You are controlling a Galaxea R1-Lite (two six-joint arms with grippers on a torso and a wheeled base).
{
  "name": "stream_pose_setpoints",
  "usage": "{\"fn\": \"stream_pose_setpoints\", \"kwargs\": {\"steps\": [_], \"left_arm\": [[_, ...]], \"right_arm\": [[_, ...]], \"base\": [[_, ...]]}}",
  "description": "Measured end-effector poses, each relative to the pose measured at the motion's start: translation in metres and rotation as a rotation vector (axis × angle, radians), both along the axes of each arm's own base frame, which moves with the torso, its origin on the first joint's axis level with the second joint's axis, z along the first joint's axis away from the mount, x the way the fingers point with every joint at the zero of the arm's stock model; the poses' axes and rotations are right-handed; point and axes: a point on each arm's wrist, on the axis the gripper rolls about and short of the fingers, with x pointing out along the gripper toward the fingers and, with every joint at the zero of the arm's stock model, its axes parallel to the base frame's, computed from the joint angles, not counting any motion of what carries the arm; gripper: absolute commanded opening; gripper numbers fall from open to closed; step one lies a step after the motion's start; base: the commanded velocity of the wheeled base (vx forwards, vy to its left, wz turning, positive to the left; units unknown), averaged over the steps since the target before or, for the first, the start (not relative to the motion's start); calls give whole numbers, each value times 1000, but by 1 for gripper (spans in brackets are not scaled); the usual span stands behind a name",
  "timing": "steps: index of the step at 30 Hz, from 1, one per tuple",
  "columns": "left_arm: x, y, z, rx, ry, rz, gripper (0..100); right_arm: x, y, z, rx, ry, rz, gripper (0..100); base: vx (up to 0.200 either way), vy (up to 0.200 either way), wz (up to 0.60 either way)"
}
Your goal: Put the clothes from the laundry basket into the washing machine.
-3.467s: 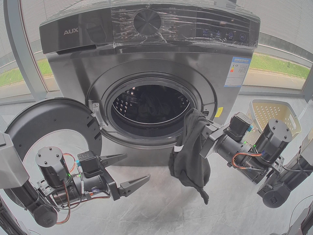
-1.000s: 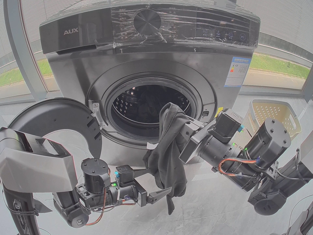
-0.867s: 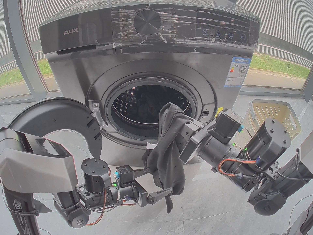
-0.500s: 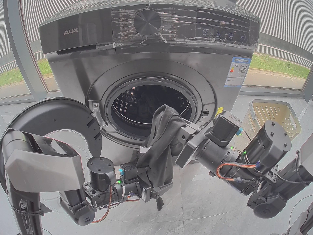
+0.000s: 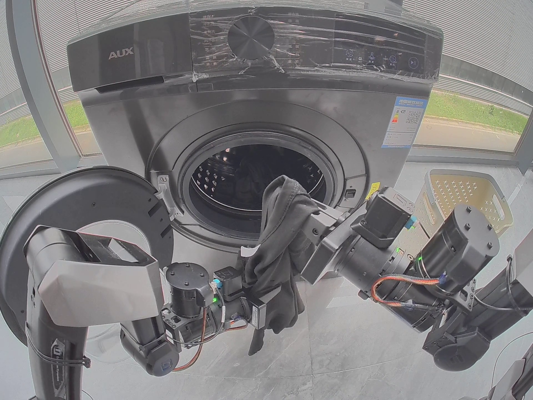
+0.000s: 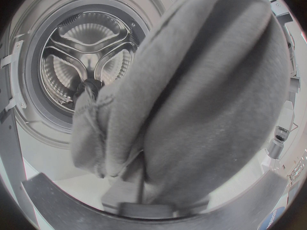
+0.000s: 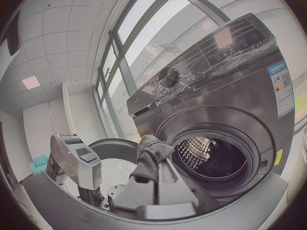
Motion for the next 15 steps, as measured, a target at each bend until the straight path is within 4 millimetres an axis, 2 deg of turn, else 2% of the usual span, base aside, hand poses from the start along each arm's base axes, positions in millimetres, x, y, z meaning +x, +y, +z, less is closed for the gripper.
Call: {"fn": "stream_pose_setpoints", "kwargs": {"steps": [8, 15], "left_arm": [[-14, -1, 21, -24, -27, -33, 0], [-46, 13, 57, -62, -61, -110, 0]], "right_arm": [[13, -7, -2, -6, 4, -44, 0], [34, -15, -12, -23, 21, -102, 0]], "base": [[0, 0, 0], [0, 0, 0]]}}
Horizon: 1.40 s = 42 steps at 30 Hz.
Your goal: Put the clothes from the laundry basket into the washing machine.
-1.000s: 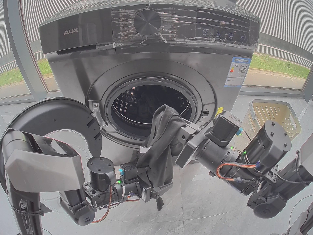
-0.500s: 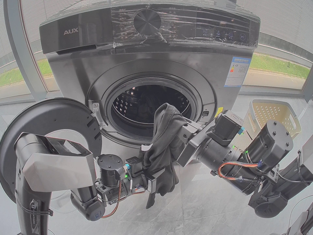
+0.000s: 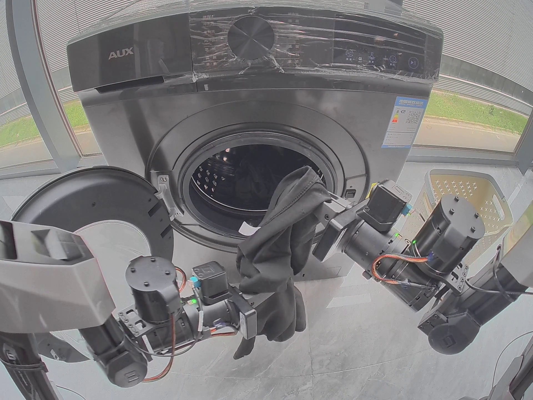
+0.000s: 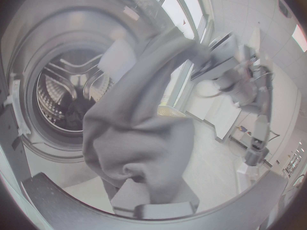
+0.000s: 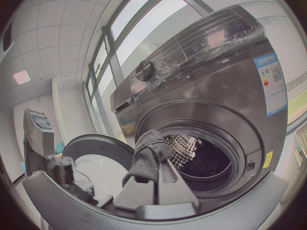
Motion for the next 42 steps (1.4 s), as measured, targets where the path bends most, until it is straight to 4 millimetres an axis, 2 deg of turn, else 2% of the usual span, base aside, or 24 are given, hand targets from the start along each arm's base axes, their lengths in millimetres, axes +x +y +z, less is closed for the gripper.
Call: {"fn": "stream_pose_setpoints", "kwargs": {"steps": [3, 9, 14, 15, 24, 28, 33, 42], "left_arm": [[-18, 11, 18, -23, -22, -42, 0], [-48, 33, 39, -51, -49, -84, 0], [-59, 44, 51, -71, -87, -78, 0], [-59, 45, 53, -75, -97, -76, 0], [-61, 48, 62, -97, -130, -66, 0], [-61, 50, 66, -109, -143, -52, 0], [-60, 57, 74, -131, -166, 52, 0], [-60, 65, 79, -134, -195, 198, 0]], "right_arm": [[8, -3, -7, -3, 23, -18, 0], [17, -6, -25, -27, 82, -38, 0], [14, -8, -44, -76, 140, -36, 0], [12, -8, -47, -84, 149, -33, 100], [1, -14, -63, -158, 193, -32, 100], [-12, -28, -77, -234, 240, -41, 100], [-32, -53, -90, -322, 313, -69, 100], [-25, -84, -84, -303, 325, -275, 100]], "base": [[0, 0, 0], [0, 0, 0], [0, 0, 0], [0, 0, 0], [0, 0, 0], [0, 0, 0], [0, 0, 0], [0, 0, 0]]}}
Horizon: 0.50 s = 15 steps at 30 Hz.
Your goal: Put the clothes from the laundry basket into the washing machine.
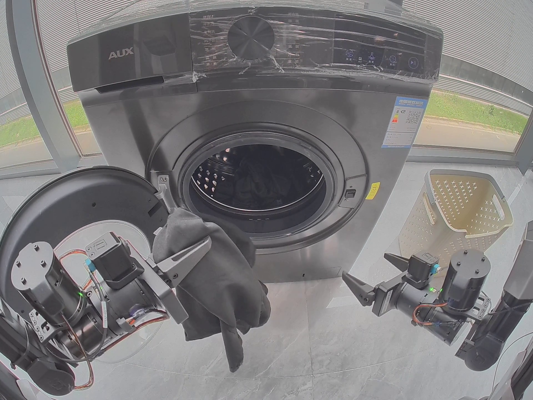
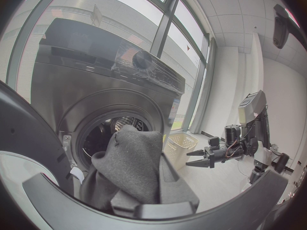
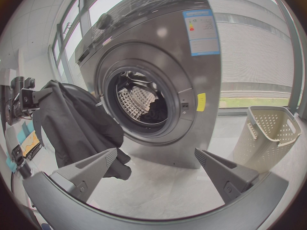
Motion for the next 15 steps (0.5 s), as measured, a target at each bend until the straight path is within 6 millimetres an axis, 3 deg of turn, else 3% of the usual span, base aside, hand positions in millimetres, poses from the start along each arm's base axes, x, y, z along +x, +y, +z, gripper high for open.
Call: {"fn": "stream_pose_setpoints", "kwargs": {"steps": [4, 10, 13, 15], "left_arm": [[1, 2, -1, -1, 5, 42, 0], [2, 6, -3, 0, 20, 58, 0], [4, 8, -4, 3, 22, 67, 0], [6, 8, -5, 12, 23, 73, 0]], "right_arm": [[5, -13, 6, 10, -18, -49, 100], [6, -15, 9, 18, -28, -58, 100], [6, -15, 9, 19, -30, -56, 100], [5, -14, 10, 20, -31, -53, 100]], "base": [[0, 0, 0], [0, 0, 0], [200, 0, 0], [0, 0, 0]]}}
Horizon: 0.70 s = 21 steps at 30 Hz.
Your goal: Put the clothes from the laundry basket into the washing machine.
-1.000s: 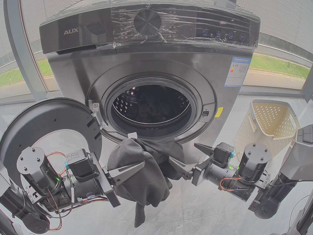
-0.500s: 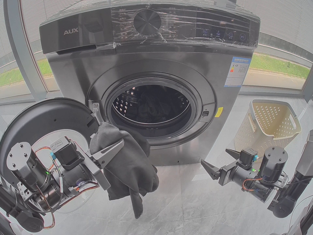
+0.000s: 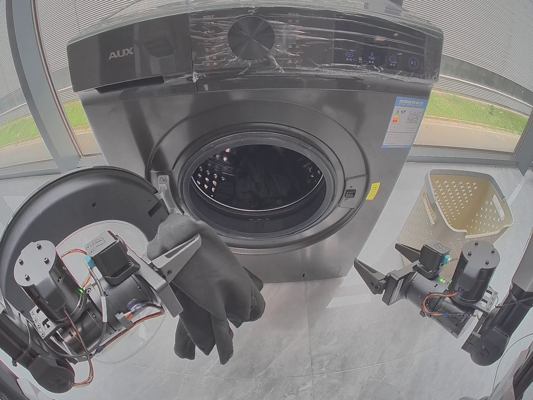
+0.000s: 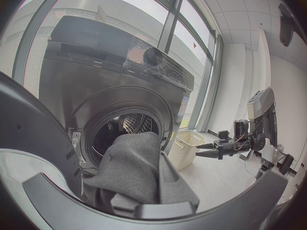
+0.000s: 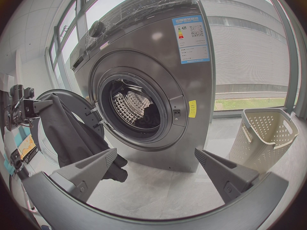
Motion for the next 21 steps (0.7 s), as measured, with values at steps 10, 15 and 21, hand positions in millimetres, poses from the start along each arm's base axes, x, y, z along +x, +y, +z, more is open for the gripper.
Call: {"fn": "stream_pose_setpoints", "kwargs": {"steps": [10, 15, 21], "left_arm": [[5, -4, -12, 43, 37, 3, 0], [6, -6, -13, 46, 40, 1, 0], [8, -7, -15, 50, 46, 0, 0]], "right_arm": [[-1, 1, 1, 2, -2, 4, 100], [-1, 2, 1, 2, -2, 9, 100], [-3, 4, 1, 3, -3, 20, 100]], "base": [[0, 0, 0], [200, 0, 0], [133, 0, 0]]}}
